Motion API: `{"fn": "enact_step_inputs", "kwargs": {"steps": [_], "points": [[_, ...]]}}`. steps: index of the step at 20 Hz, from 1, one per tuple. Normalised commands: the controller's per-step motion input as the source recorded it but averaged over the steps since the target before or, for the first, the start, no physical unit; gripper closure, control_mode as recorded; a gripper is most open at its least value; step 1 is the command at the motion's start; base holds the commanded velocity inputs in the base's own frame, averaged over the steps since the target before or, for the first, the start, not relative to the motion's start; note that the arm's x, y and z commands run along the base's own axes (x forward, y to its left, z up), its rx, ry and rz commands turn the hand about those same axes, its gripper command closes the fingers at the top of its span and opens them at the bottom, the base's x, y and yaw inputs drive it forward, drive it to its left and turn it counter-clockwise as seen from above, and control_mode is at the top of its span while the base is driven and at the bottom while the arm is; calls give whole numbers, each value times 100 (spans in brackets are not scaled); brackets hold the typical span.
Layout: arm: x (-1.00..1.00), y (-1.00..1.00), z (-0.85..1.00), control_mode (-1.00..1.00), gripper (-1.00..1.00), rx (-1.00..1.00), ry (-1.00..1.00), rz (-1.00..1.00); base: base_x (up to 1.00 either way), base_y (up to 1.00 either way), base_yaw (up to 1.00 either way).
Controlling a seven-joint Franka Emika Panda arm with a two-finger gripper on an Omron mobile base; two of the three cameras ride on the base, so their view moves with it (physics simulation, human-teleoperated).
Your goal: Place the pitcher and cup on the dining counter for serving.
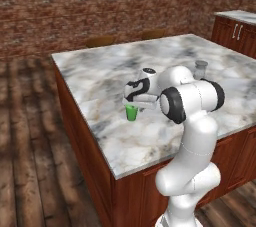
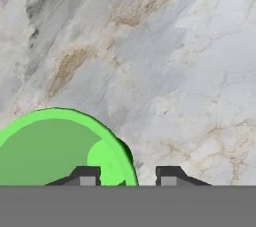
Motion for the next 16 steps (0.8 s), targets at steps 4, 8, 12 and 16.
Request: {"fn": "enact_step_inputs", "kwargs": {"steps": [4,8,12,16], "points": [[-16,0,11,-100,-100,0,0,0,0,0,0],[-42,0,36,-100,-100,0,-11,0,0,0,0],[-64,0,62,-100,-100,0,-20,0,0,0,0],[-83,-4,81,-100,-100,0,-26,0,0,0,0]]}}
